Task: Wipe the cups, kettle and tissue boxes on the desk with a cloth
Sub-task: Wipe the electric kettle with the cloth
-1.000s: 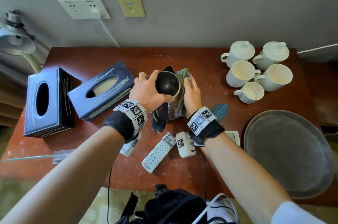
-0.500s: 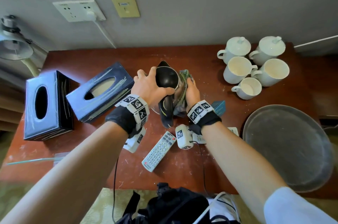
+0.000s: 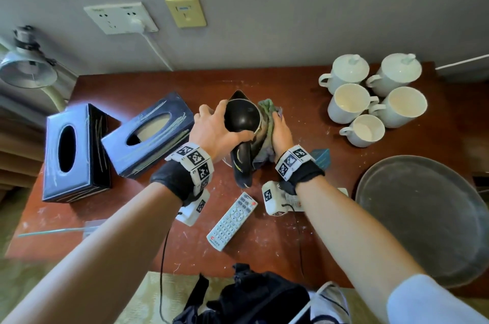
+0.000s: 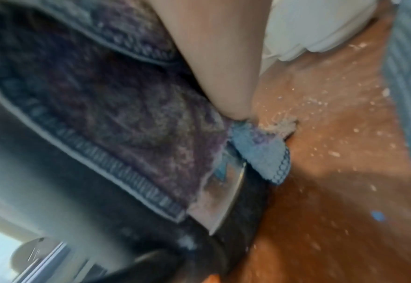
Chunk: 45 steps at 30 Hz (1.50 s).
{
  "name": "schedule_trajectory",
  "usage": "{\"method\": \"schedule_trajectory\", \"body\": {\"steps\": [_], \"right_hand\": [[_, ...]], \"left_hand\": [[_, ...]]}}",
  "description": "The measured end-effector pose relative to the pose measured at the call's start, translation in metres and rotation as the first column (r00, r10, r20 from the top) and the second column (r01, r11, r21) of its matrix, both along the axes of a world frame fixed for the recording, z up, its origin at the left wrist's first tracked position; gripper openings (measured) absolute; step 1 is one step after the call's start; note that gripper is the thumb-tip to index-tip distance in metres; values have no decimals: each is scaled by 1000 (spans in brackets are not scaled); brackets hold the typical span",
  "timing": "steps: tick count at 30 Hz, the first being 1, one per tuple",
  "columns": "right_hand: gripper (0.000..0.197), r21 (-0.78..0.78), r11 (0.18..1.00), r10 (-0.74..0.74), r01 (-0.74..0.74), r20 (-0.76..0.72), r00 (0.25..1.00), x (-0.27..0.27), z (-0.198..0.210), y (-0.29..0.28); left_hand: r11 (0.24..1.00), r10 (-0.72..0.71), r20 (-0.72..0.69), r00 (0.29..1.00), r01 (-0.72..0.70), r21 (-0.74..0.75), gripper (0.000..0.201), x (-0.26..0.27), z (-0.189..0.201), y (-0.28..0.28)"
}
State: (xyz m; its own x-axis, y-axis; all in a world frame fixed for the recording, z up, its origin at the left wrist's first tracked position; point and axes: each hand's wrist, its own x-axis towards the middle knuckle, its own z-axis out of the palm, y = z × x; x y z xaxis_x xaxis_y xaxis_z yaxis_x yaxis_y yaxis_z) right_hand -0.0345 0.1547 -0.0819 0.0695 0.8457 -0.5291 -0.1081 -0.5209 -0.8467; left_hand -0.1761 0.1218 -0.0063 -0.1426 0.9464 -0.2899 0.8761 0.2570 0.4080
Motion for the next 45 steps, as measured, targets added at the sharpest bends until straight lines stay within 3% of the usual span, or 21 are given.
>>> {"method": "schedule_trajectory", "body": {"steps": [3, 6, 10, 14, 18, 20, 24, 26, 29, 32, 35, 37, 41, 45], "right_hand": [[48, 2, 1000, -10, 10, -55, 998, 0, 5, 2], [41, 195, 980, 41, -26, -72, 997, -3, 17, -9], [36, 440, 870, 203, -221, 88, 975, -7, 17, -16], [38, 321, 932, 162, -169, 46, 986, -2, 20, 0], [33, 224, 952, 199, -209, 69, 978, 2, 30, 22], [36, 274, 936, 203, -221, 95, 975, 0, 29, 15], [31, 475, 828, 235, -297, 186, 954, 0, 18, -12], [31, 482, 833, 220, -270, 160, 962, 0, 17, -14], [36, 378, 914, 140, -146, 44, 989, 0, 14, -2], [37, 169, 984, 64, -60, -21, 998, 1, -6, 15], [45, -30, 999, 37, -39, -69, 997, 5, -31, 19], [43, -62, 998, 20, -27, -110, 994, 4, -31, 14], [32, 113, 993, -27, 42, -137, 990, -2, -5, 0], [37, 350, 929, 120, -117, 12, 993, -13, 21, -19]], "left_hand": [[1000, 12, -3, 1000, -12, 3, 95, 1, 1, 1], [1000, 14, -5, 1000, -14, 13, 92, 2, 1, 1], [1000, 8, 1, 1000, -8, 16, 92, 0, -1, 1], [1000, -8, -11, 1000, 8, 13, 93, -1, -2, 0], [1000, 0, -13, 1000, 0, 17, 93, 0, -1, 1], [1000, 19, -5, 1000, -18, 9, 94, 1, 0, 2], [1000, 25, -3, 1000, -25, 11, 93, 0, -1, 3], [1000, 21, -4, 1000, -21, 12, 92, -1, -2, 3], [1000, 7, -12, 1000, -7, 21, 93, -2, -3, 2], [1000, -9, -8, 1000, 9, 20, 94, -4, -2, 0], [999, -33, 4, 999, 33, 11, 93, -9, -2, -1], [999, -43, 0, 999, 43, 10, 93, -13, -2, 0], [998, -62, -25, 998, 63, 22, 89, -12, -3, 1], [998, -46, -18, 999, 46, 33, 90, -13, -5, 0]]}}
